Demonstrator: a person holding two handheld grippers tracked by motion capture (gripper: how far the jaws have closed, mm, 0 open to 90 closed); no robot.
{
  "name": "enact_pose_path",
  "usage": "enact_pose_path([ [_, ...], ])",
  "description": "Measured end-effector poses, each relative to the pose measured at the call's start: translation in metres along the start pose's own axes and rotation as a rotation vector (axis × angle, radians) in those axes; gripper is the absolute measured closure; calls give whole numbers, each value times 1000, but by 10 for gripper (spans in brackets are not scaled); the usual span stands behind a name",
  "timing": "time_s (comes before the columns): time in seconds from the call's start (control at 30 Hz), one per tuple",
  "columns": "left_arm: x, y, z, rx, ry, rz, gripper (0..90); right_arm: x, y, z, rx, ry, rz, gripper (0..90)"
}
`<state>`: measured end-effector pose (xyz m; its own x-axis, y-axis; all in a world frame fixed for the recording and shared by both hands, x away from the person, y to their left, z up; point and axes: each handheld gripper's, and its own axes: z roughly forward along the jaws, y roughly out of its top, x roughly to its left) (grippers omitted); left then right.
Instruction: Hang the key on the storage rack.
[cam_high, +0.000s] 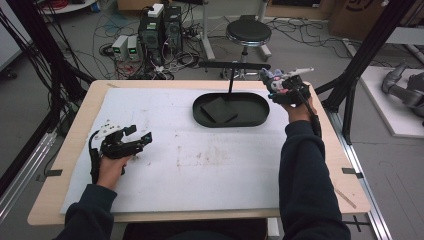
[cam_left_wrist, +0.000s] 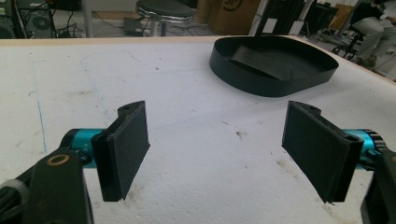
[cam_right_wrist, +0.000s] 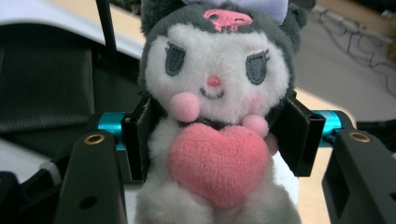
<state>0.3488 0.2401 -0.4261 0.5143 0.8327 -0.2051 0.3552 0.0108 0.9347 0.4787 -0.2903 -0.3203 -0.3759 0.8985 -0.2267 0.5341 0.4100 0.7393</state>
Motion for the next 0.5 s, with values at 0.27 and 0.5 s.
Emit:
enact_pose_path([
  [0.27, 1, 0, 0, 0, 2, -1, 226, 19, -3, 27, 71, 20, -39, 402],
  [0.5, 1, 0, 0, 2, 2, -2, 226, 29, -3, 45, 41, 26, 37, 407],
])
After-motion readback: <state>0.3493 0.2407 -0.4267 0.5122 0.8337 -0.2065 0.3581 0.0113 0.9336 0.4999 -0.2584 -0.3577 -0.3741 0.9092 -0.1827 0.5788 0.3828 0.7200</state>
